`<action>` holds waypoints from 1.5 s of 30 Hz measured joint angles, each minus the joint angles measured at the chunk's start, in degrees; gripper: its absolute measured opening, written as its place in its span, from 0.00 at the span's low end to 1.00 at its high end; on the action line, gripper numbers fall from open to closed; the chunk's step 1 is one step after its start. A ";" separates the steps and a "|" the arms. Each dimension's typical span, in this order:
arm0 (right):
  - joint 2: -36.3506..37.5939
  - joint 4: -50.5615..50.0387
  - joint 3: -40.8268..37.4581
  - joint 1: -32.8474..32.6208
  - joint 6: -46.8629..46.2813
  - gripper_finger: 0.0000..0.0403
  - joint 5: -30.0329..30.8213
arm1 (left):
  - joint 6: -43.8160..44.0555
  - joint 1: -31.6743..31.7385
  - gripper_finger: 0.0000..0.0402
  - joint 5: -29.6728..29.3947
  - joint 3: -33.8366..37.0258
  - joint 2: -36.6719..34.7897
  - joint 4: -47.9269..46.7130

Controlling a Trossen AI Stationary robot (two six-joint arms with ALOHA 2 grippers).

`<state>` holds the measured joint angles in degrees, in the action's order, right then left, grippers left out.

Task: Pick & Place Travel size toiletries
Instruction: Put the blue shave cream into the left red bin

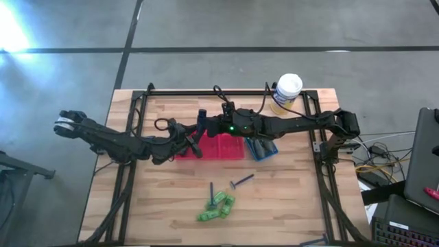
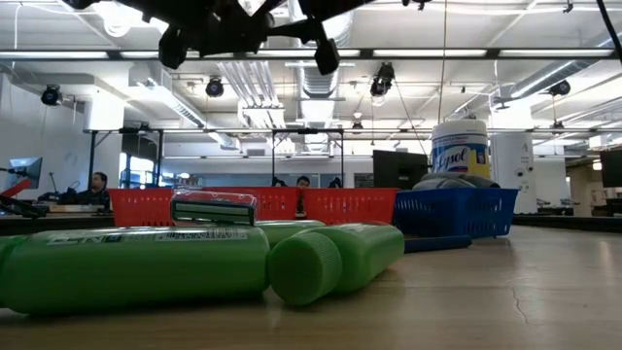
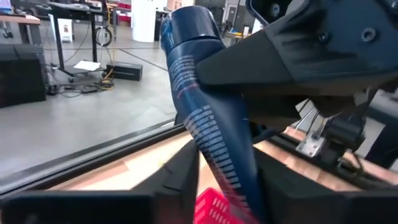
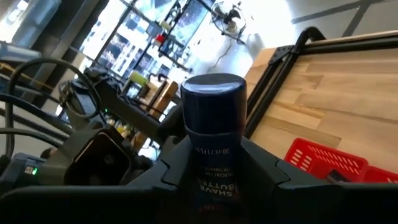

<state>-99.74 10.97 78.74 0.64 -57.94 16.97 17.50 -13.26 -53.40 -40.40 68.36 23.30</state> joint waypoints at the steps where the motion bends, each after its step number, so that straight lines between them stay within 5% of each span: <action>1: 0.00 -0.30 0.00 0.02 0.10 0.24 -0.72 | -0.59 0.00 0.23 -0.07 0.00 0.00 -0.23; 6: 0.02 -1.37 0.00 -0.22 0.09 0.33 -4.39 | -0.07 -0.09 0.06 -0.26 -0.09 -0.97 -5.78; 13: 0.95 -3.55 -0.04 -0.95 0.03 0.54 -6.16 | 12.69 0.13 0.05 -4.83 0.42 -4.90 -20.11; 18: 1.64 -5.03 0.00 -1.02 0.03 0.70 -5.61 | 28.76 0.00 0.06 -6.64 0.39 -7.81 -36.82; 26: 2.64 -8.05 0.00 -1.05 -0.17 0.87 -3.69 | 58.34 -1.62 0.07 4.26 0.77 -6.70 -57.42; 36: 2.83 -8.24 0.00 -1.14 -0.17 0.90 -3.34 | 62.97 -2.36 0.07 17.17 6.89 -4.35 -47.72; 45: 2.99 -8.23 0.00 -1.20 -0.12 0.90 -3.34 | 65.84 -1.42 0.10 18.87 11.90 -3.98 -44.28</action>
<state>-96.75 2.74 78.74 -0.56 -58.06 13.63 83.34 -14.68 -34.53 -28.50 64.38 -20.98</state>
